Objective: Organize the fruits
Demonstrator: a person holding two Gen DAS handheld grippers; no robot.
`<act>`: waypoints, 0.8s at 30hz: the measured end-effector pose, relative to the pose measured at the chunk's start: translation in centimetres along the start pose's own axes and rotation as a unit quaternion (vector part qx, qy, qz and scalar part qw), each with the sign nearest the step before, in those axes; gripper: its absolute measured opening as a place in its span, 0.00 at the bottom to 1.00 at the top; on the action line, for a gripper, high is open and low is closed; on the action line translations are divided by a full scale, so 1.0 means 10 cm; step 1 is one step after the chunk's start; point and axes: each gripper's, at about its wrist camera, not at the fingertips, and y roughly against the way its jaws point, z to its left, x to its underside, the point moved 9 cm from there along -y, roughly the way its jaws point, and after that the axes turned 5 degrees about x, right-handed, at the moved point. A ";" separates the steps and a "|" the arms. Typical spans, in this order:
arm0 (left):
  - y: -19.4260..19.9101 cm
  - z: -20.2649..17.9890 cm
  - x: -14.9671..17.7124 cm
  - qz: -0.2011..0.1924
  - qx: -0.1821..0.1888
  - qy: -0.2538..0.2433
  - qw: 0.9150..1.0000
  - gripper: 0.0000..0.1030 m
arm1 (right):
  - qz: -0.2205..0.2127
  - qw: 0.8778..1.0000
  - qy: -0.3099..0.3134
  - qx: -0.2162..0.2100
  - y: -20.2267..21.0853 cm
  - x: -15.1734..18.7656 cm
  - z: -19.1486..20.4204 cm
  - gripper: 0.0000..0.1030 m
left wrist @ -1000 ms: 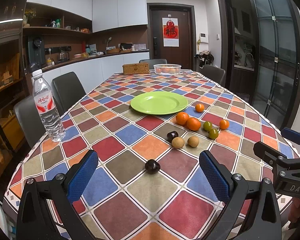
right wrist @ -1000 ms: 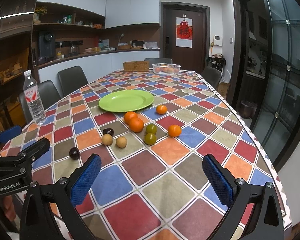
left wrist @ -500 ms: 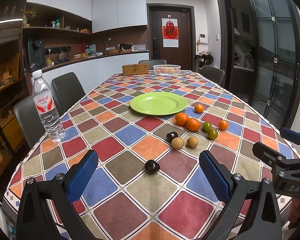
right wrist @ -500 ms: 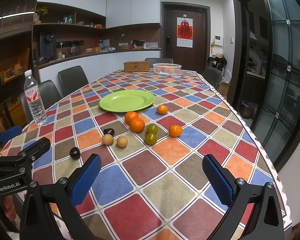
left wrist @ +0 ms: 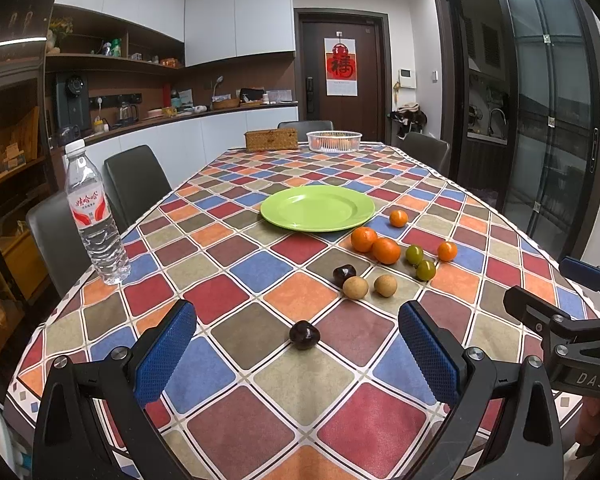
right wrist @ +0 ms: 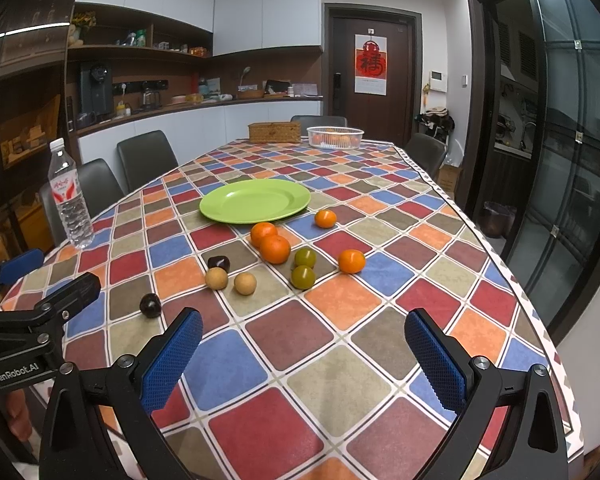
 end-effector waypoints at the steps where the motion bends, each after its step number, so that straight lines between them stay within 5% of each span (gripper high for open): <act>1: 0.00 0.00 0.00 0.000 0.000 0.000 1.000 1.00 | 0.000 1.000 0.000 0.000 0.00 0.00 0.00 0.99; 24: -0.03 0.00 0.00 0.005 0.001 0.000 1.000 1.00 | 0.010 1.000 0.011 -0.008 -0.05 0.04 0.12 0.99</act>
